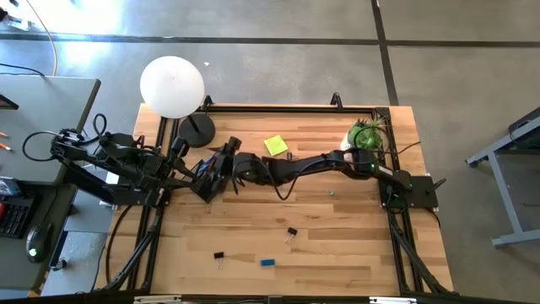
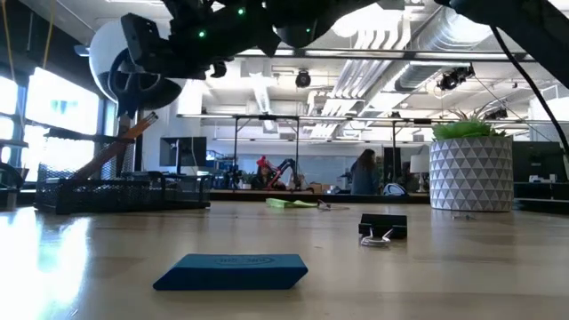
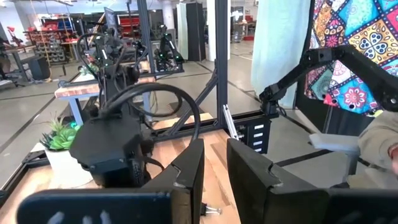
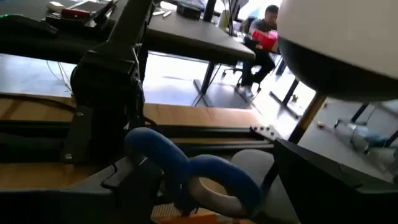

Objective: Pick and place office supplies into organizer
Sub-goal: Put the blue scissor into the black mesh desk organizer

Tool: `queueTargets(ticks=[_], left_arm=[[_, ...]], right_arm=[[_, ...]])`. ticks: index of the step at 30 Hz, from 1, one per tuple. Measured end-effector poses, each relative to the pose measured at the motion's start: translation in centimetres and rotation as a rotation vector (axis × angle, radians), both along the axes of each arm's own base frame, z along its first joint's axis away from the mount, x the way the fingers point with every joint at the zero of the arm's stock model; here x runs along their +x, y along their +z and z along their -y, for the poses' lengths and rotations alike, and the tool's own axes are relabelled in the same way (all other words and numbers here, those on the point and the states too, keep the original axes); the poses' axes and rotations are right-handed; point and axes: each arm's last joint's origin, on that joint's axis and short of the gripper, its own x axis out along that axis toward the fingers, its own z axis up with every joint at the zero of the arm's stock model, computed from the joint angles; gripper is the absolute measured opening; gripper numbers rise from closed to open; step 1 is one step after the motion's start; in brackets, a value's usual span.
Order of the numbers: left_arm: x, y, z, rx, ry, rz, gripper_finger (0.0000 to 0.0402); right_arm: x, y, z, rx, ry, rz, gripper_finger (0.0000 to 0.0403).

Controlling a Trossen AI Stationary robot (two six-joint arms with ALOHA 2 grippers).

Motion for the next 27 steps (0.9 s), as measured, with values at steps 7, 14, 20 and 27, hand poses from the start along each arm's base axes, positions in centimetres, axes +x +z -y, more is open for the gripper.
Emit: queueTargets(ticks=[7, 14, 20, 27], left_arm=[[0.0, 0.0, 0.0, -0.001, 0.0, 0.004, 0.006], [0.0, 0.0, 0.0, -0.001, 0.0, 0.004, 0.006], [0.0, 0.0, 0.0, -0.001, 0.0, 0.004, 0.006], [0.0, 0.0, 0.0, 0.0, 0.0, 0.004, 0.006]], right_arm=[[0.0, -0.8, 1.5, 0.132, 0.025, -0.032, 0.0296], [-0.2, -1.7, 3.0, 0.247, 0.015, -0.083, 0.0296], [-0.2, -1.9, 3.2, 0.282, 0.055, -0.099, 0.0296], [0.0, -1.3, 2.7, 0.274, 0.061, -0.027, 0.0296]])
